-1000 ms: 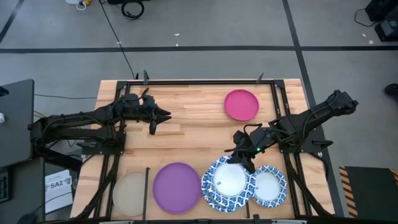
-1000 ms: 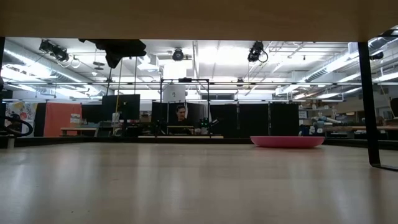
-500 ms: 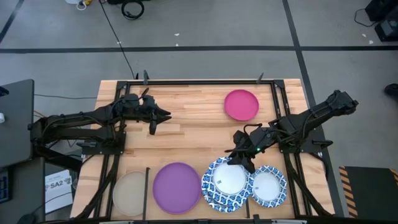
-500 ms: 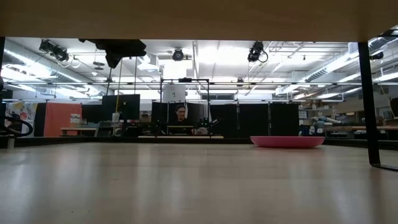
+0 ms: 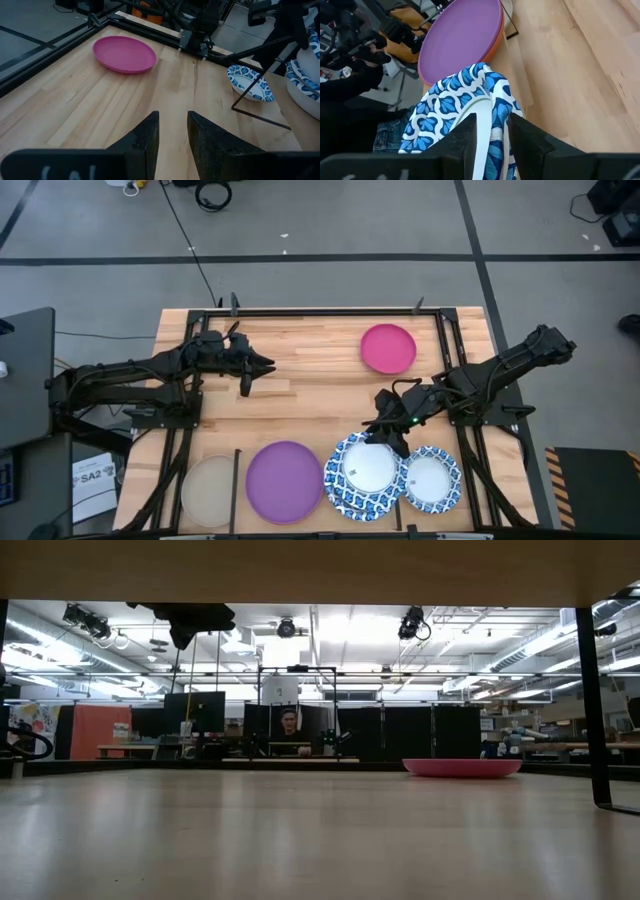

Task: Place and stack plates onto a shelf
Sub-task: Stack the white bowl on top of the white bowls on the shelf

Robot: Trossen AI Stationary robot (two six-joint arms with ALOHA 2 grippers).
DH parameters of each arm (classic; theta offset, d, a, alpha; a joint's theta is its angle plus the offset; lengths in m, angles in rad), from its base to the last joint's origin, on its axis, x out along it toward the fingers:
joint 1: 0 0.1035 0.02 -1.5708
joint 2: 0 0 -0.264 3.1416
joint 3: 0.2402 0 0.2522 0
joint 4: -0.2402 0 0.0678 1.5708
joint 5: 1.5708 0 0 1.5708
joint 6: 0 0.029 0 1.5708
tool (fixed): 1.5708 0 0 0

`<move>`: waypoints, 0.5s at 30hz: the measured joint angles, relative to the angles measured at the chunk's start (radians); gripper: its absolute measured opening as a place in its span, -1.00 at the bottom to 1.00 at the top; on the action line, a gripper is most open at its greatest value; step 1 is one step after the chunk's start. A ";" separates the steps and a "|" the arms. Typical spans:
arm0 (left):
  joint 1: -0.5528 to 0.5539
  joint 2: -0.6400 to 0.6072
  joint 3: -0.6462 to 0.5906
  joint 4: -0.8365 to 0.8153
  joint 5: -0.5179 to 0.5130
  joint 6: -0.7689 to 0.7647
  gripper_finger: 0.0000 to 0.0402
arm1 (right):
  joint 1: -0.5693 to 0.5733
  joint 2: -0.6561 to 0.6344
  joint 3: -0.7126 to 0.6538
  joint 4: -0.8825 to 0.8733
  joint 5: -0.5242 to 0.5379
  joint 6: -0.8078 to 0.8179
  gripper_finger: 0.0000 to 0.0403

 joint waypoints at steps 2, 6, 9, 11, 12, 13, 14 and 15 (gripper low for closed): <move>0.000 0.000 0.000 0.000 0.000 0.000 -0.47 | 0.000 0.000 0.000 0.000 0.006 0.000 -0.45; 0.000 0.000 0.000 0.000 0.000 0.000 -0.47 | 0.000 0.000 0.000 0.000 0.007 0.000 -0.57; 0.000 0.000 0.000 0.000 0.000 0.000 -0.47 | 0.000 0.000 0.000 0.000 0.007 0.000 -0.70; 0.000 0.000 0.000 0.000 0.000 0.000 -0.47 | 0.000 0.000 0.000 0.000 0.007 0.000 -0.79; 0.000 0.000 0.000 0.000 0.000 0.000 -0.47 | 0.000 0.000 0.000 0.000 0.007 0.000 -0.84; 0.000 0.000 0.000 0.000 0.000 0.000 -0.47 | 0.000 0.000 0.000 0.000 0.007 0.000 -0.88; 0.000 0.000 0.000 0.000 0.000 0.000 -0.47 | 0.000 0.000 0.000 0.000 0.007 0.000 -0.92; 0.000 0.000 0.000 0.000 0.000 0.000 -0.47 | 0.000 0.000 0.000 0.000 0.007 0.000 -0.94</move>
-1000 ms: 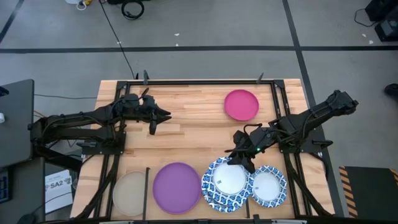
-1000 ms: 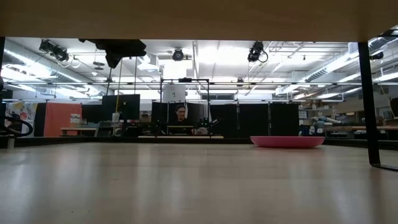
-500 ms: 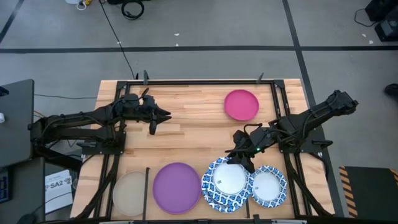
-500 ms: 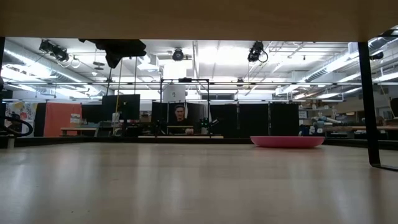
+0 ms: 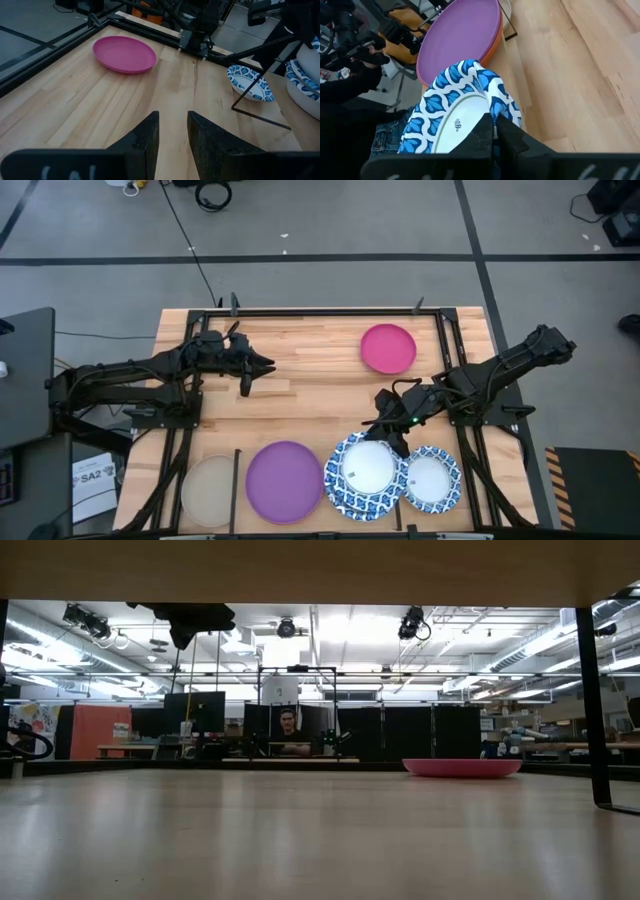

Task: Place and stack plates onto a shelf
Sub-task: Stack the white bowl on top of the white bowls on the shelf

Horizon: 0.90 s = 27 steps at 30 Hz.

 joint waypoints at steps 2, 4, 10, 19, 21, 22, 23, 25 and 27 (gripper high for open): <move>0.000 0.000 0.000 0.000 0.000 0.000 -0.47 | 0.000 0.000 0.000 0.001 0.000 0.003 -0.95; 0.000 0.000 0.000 0.000 0.000 0.000 -0.47 | 0.000 0.000 0.000 0.013 0.000 0.024 -0.93; 0.000 0.000 0.000 0.000 0.000 0.000 -0.47 | 0.000 0.000 0.000 0.095 -0.047 0.045 -0.95; 0.000 -0.001 0.000 0.000 0.000 0.000 -0.47 | 0.001 0.055 0.001 0.113 -0.073 0.057 -0.95; 0.000 -0.001 0.000 0.000 0.000 0.000 -0.47 | 0.001 0.078 0.001 0.120 -0.090 0.057 -0.95; 0.000 -0.001 0.000 -0.001 0.000 0.000 -0.47 | 0.001 0.085 0.001 0.125 -0.097 0.057 -0.95; 0.000 -0.001 0.000 -0.001 0.000 0.000 -0.47 | 0.001 0.092 0.001 0.132 -0.105 0.057 -0.95; 0.000 -0.001 0.000 -0.001 0.000 0.000 -0.47 | 0.001 0.097 0.001 0.135 -0.109 0.056 -0.95; 0.000 -0.001 0.000 -0.002 0.000 0.001 -0.47 | 0.001 0.095 0.001 0.142 -0.108 0.055 -0.95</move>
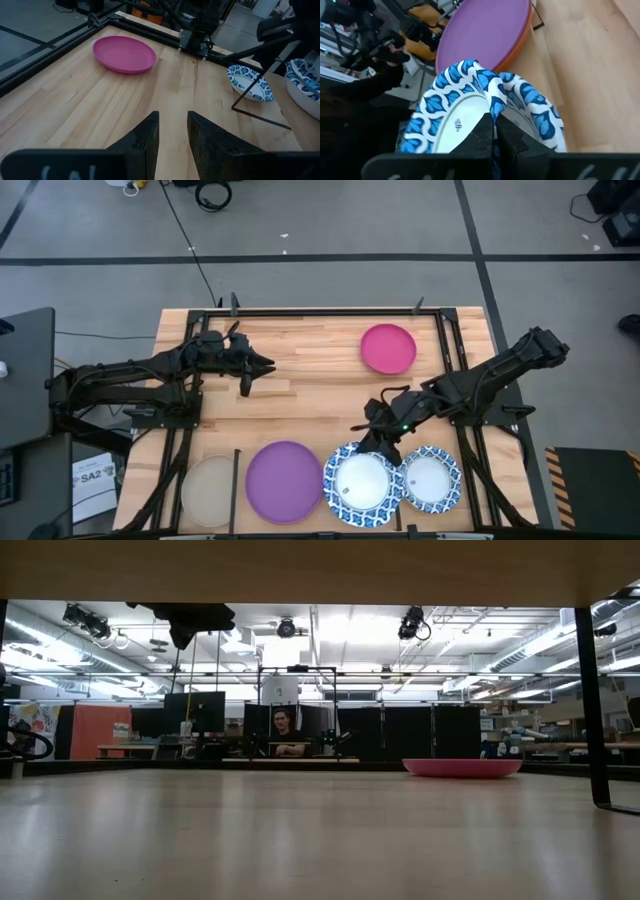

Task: Place and stack plates onto a shelf
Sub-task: Stack the white bowl on top of the white bowls on the shelf

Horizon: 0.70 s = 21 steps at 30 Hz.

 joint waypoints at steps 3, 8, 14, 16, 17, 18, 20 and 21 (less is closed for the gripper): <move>0.000 0.000 0.000 0.000 0.000 0.000 -0.47 | -0.003 -0.011 0.000 0.000 0.004 -0.002 -0.93; 0.000 0.000 0.000 0.000 0.000 0.000 -0.47 | -0.003 -0.018 0.000 -0.002 0.003 -0.033 -0.86; 0.000 0.000 0.000 0.000 0.000 0.000 -0.47 | -0.006 -0.018 0.000 -0.001 0.007 -0.059 -0.74; 0.000 0.000 0.000 0.000 0.000 0.001 -0.47 | -0.010 -0.018 0.000 -0.002 0.006 -0.063 -0.68; 0.000 0.000 0.000 0.000 0.000 0.001 -0.47 | -0.012 -0.018 0.000 -0.002 0.005 -0.063 -0.65; 0.000 0.000 0.000 0.000 0.000 0.001 -0.47 | -0.014 -0.018 0.000 -0.002 0.005 -0.063 -0.62; 0.000 0.000 0.000 0.000 0.000 0.001 -0.47 | -0.017 -0.018 0.000 -0.002 0.005 -0.063 -0.56; 0.000 0.000 0.000 0.000 0.000 0.002 -0.47 | -0.018 -0.018 0.000 -0.002 0.005 -0.066 -0.52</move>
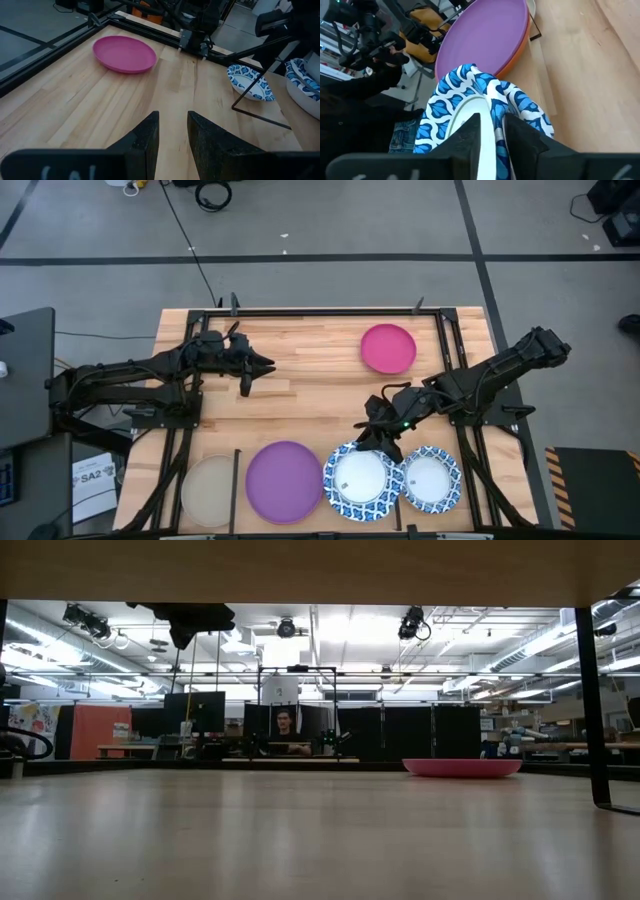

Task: Place and stack plates onto a shelf
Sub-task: Stack the white bowl on top of the white bowls on the shelf

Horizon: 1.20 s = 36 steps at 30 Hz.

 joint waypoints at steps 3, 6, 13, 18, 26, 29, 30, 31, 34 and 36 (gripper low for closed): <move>0.000 0.000 0.000 0.000 0.000 0.001 -0.47 | -0.010 0.000 0.000 0.000 0.000 -0.038 -0.43; 0.000 0.000 0.000 0.000 0.000 0.002 -0.47 | -0.026 0.000 0.000 0.000 0.000 -0.095 -0.35; 0.000 0.000 0.000 0.000 0.000 0.002 -0.47 | -0.089 0.000 0.000 0.001 0.000 -0.219 -0.23; 0.000 0.000 0.000 0.000 0.000 0.002 -0.47 | -0.139 -0.004 0.000 0.001 -0.002 -0.303 -0.22; 0.000 0.001 0.000 0.000 0.000 0.002 -0.47 | -0.202 -0.053 0.000 -0.005 -0.046 -0.330 -0.23; 0.000 0.001 0.000 0.000 0.000 0.002 -0.47 | -0.219 -0.096 0.000 -0.011 -0.112 -0.330 -0.23; 0.000 0.001 0.000 0.000 0.000 0.002 -0.47 | -0.222 -0.113 0.000 -0.012 -0.129 -0.330 -0.23; 0.000 0.001 0.000 0.000 0.000 0.002 -0.47 | -0.222 -0.132 0.000 -0.016 -0.137 -0.330 -0.23; 0.000 0.001 0.000 0.000 0.000 0.002 -0.47 | -0.218 -0.196 0.000 -0.061 -0.134 -0.330 -0.23; 0.000 0.001 0.000 0.000 0.000 0.002 -0.47 | -0.208 -0.240 0.000 -0.120 -0.123 -0.323 -0.23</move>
